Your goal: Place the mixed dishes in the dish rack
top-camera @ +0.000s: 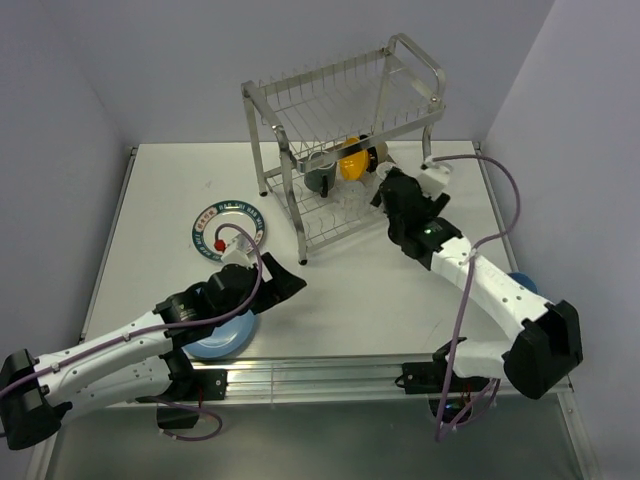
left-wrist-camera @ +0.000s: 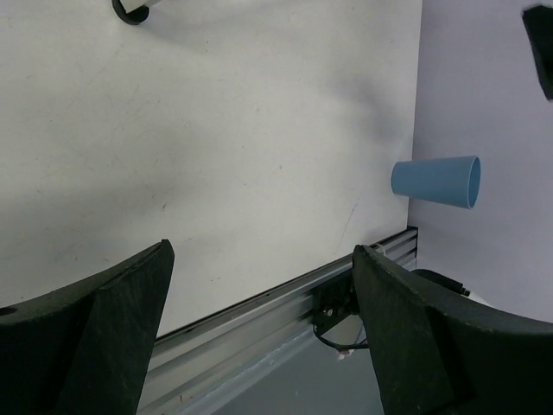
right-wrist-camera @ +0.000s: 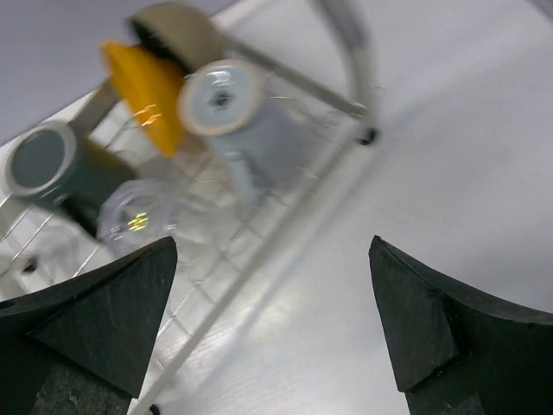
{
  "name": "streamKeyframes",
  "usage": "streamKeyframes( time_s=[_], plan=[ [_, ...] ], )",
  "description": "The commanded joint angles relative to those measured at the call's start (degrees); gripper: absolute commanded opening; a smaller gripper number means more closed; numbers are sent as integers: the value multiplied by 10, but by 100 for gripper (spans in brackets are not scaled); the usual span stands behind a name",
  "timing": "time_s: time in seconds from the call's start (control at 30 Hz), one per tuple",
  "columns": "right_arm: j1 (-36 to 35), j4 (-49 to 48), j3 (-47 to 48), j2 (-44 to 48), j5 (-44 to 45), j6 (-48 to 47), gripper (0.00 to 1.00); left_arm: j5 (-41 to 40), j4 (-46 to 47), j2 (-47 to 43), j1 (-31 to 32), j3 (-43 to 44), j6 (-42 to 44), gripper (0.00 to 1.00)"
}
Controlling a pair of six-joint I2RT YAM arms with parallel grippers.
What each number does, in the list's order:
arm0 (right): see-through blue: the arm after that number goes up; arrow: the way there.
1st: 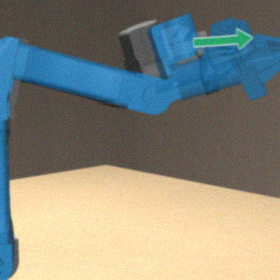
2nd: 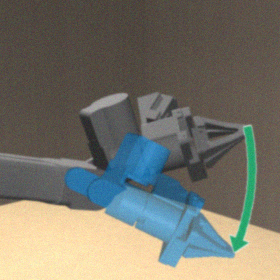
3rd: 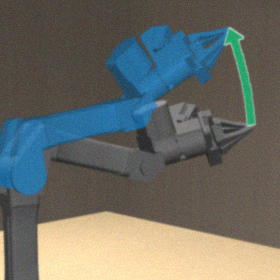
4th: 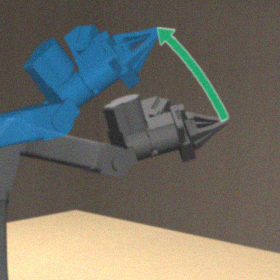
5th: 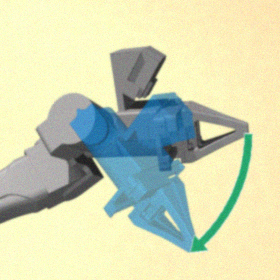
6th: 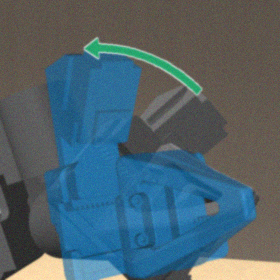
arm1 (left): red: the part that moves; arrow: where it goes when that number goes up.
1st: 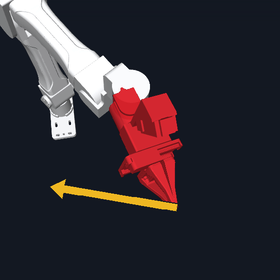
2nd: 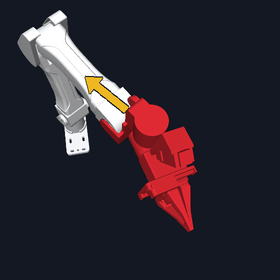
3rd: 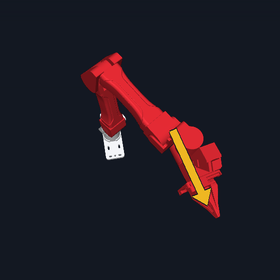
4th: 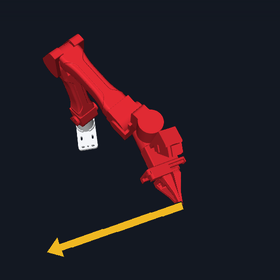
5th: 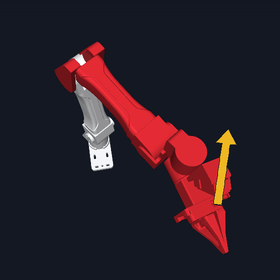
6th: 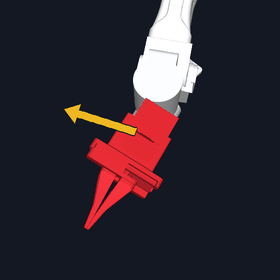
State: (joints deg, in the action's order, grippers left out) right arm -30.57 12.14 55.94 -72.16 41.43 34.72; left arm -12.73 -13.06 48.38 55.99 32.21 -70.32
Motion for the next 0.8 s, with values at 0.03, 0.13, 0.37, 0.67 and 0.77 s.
streamKeyframes(
  time_s=[0.03, 0.13, 0.37, 0.67, 0.77],
  plan=[
    [36, 361, 65, 42, 140, 228, 100, 5, 22, 0, 11, -4, -10, 90],
    [93, 383, 44, 68, 131, 211, 100, 6, 18, 0, 23, 0, -10, 90],
    [257, 344, -37, 143, 103, 109, 99, -1, -6, -5, 41, 11, -11, 89],
    [348, 305, -94, 179, 70, 71, 98, 11, 15, 17, 47, 2, -20, 89],
    [362, 309, -98, 162, 67, 84, 98, 11, 13, 25, 53, 8, -17, 89]
  ],
)
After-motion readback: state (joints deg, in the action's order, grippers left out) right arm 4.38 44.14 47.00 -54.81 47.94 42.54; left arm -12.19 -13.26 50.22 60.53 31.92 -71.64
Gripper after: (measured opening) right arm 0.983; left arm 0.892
